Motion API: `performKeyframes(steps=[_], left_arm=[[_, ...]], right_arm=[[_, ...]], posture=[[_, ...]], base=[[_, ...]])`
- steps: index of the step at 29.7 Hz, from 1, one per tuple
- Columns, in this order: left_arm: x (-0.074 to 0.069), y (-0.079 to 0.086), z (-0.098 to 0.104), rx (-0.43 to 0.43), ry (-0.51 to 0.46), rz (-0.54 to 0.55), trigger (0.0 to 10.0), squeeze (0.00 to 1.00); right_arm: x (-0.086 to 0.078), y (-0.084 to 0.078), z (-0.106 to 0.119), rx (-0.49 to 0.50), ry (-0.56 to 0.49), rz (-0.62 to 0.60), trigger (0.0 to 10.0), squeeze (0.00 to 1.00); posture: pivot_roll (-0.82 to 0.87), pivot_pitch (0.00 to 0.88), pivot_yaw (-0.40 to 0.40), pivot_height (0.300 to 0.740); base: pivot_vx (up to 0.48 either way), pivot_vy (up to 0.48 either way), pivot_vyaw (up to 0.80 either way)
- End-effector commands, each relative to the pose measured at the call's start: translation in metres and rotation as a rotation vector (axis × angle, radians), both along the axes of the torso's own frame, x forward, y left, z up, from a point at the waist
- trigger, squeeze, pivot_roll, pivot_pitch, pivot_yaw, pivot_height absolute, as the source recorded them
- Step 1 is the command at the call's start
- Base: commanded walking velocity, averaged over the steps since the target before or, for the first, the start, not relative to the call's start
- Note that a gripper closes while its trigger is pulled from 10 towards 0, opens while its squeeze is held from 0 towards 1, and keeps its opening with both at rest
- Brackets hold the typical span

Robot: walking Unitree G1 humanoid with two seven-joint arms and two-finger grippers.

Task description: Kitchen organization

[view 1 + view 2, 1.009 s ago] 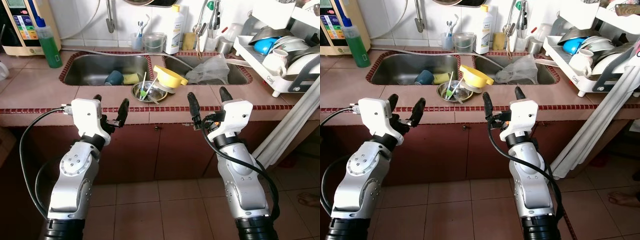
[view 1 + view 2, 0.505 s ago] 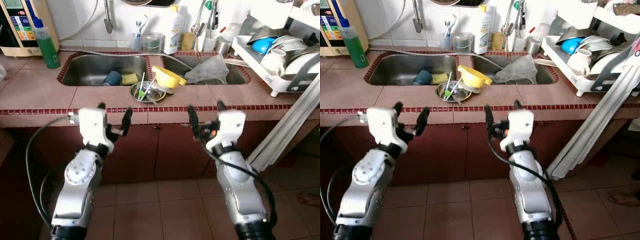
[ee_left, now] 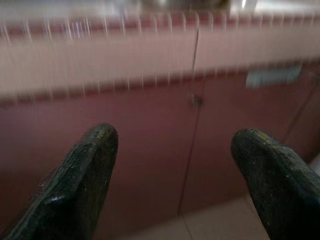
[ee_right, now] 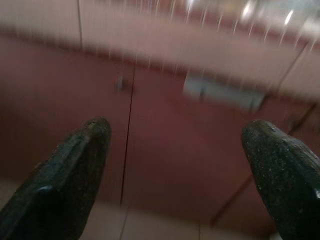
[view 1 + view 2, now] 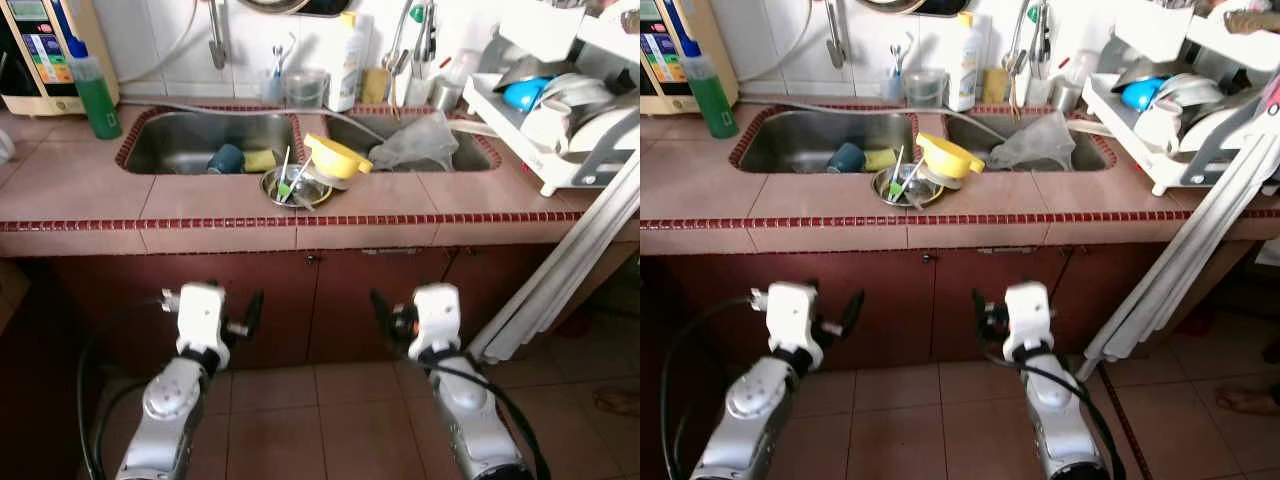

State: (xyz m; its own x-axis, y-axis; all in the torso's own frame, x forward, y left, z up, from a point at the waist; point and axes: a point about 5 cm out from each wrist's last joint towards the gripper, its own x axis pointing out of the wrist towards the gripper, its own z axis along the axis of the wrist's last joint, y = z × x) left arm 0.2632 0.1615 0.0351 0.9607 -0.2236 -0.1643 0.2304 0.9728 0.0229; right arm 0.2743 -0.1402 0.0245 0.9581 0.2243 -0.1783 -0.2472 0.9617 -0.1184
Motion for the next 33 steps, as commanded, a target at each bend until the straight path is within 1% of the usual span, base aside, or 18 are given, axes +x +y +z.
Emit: performKeyframes(steps=[1, 2, 5, 6, 7, 8, 10, 11, 12, 14, 17, 19, 21, 24, 28, 31, 33], left_arm=[[-0.007, -0.001, -0.017, 0.009, 0.045, -0.024, 10.0, 0.0], [-0.018, 0.001, -0.04, 0.02, 0.143, -0.027, 10.0, 0.0], [-0.029, 0.001, -0.059, 0.031, 0.244, -0.028, 10.0, 0.0], [-0.035, 0.002, -0.069, 0.045, 0.302, -0.028, 10.0, 0.0], [-0.035, 0.002, -0.069, 0.045, 0.302, -0.028, 10.0, 0.0], [-0.042, -0.001, -0.077, 0.089, 0.346, -0.059, 10.0, 0.0], [-0.046, -0.003, -0.083, 0.108, 0.377, -0.073, 10.0, 0.0], [-0.05, -0.003, -0.087, 0.115, 0.409, -0.08, 10.0, 0.0], [-0.059, -0.005, -0.096, 0.146, 0.463, -0.1, 10.0, 0.0], [-0.067, -0.006, -0.103, 0.167, 0.51, -0.113, 10.0, 0.0], [-0.071, -0.006, -0.107, 0.166, 0.539, -0.109, 10.0, 0.0], [-0.077, -0.006, -0.111, 0.156, 0.578, -0.077, 10.0, 0.0], [-0.089, -0.003, -0.118, 0.151, 0.64, -0.039, 10.0, 0.0], [-0.095, 0.0, -0.122, 0.151, 0.675, -0.01, 10.0, 0.0], [-0.098, 0.0, -0.124, 0.155, 0.689, 0.003, 10.0, 0.0], [-0.099, 0.0, -0.124, 0.142, 0.692, 0.014, 10.0, 0.0], [-0.1, 0.0, -0.125, 0.15, 0.695, 0.01, 10.0, 0.0]], right_arm=[[-0.007, -0.007, -0.016, -0.049, 0.06, -0.003, 10.0, 0.0], [-0.019, -0.014, -0.036, -0.099, 0.157, -0.003, 10.0, 0.0], [-0.031, -0.02, -0.051, -0.114, 0.25, -0.021, 10.0, 0.0], [-0.036, -0.022, -0.058, -0.134, 0.289, -0.026, 10.0, 0.0], [-0.036, -0.022, -0.058, -0.134, 0.289, -0.026, 10.0, 0.0], [-0.043, -0.023, -0.066, -0.176, 0.329, -0.003, 10.0, 0.0], [-0.049, -0.024, -0.072, -0.19, 0.366, -0.002, 10.0, 0.0], [-0.053, -0.025, -0.076, -0.193, 0.402, -0.004, 10.0, 0.0], [-0.062, -0.024, -0.084, -0.185, 0.465, -0.004, 10.0, 0.0], [-0.07, -0.024, -0.091, -0.183, 0.515, 0.0, 10.0, 0.0], [-0.077, -0.023, -0.096, -0.188, 0.553, 0.0, 10.0, 0.0], [-0.089, -0.025, -0.103, -0.209, 0.611, -0.007, 10.0, 0.0], [-0.108, -0.027, -0.114, -0.222, 0.702, -0.021, 10.0, 0.0], [-0.113, -0.029, -0.117, -0.199, 0.732, -0.06, 10.0, 0.0], [-0.113, -0.032, -0.117, -0.154, 0.742, -0.13, 10.0, 0.0], [-0.112, -0.032, -0.117, -0.166, 0.75, -0.111, 10.0, 0.0], [-0.112, -0.032, -0.117, -0.171, 0.754, -0.104, 10.0, 0.0]], posture=[[0.03, 0.0, -0.033, 0.74], [0.03, 0.0, -0.029, 0.74], [0.03, 0.0, -0.028, 0.74], [0.02, 0.0, -0.023, 0.74], [0.02, 0.0, -0.023, 0.74], [0.02, 0.0, -0.023, 0.74], [0.02, 0.0, -0.015, 0.74], [0.01, 0.0, -0.014, 0.74], [0.01, 0.0, -0.014, 0.74], [0.0, 0.0, -0.012, 0.74], [0.0, 0.0, -0.01, 0.74], [0.01, 0.0, -0.011, 0.74], [0.0, 0.0, -0.01, 0.74], [0.01, 0.0, -0.01, 0.74], [0.01, 0.0, -0.008, 0.74], [0.01, 0.0, -0.008, 0.74], [0.01, 0.0, -0.01, 0.74]], base=[[0.0, 0.0, 0.0], [0.0, 0.0, 0.0], [0.0, 0.0, 0.0], [0.0, 0.0, 0.0], [0.0, 0.0, 0.0], [0.0, 0.0, 0.0], [0.0, 0.0, 0.0], [0.0, 0.0, 0.0], [0.0, 0.0, 0.0], [0.0, 0.0, 0.0], [0.0, 0.0, 0.0], [0.0, 0.0, 0.0], [0.0, 0.0, 0.0], [0.0, 0.0, 0.0], [0.0, 0.0, 0.0], [0.0, 0.0, 0.0], [0.0, 0.0, 0.0]])
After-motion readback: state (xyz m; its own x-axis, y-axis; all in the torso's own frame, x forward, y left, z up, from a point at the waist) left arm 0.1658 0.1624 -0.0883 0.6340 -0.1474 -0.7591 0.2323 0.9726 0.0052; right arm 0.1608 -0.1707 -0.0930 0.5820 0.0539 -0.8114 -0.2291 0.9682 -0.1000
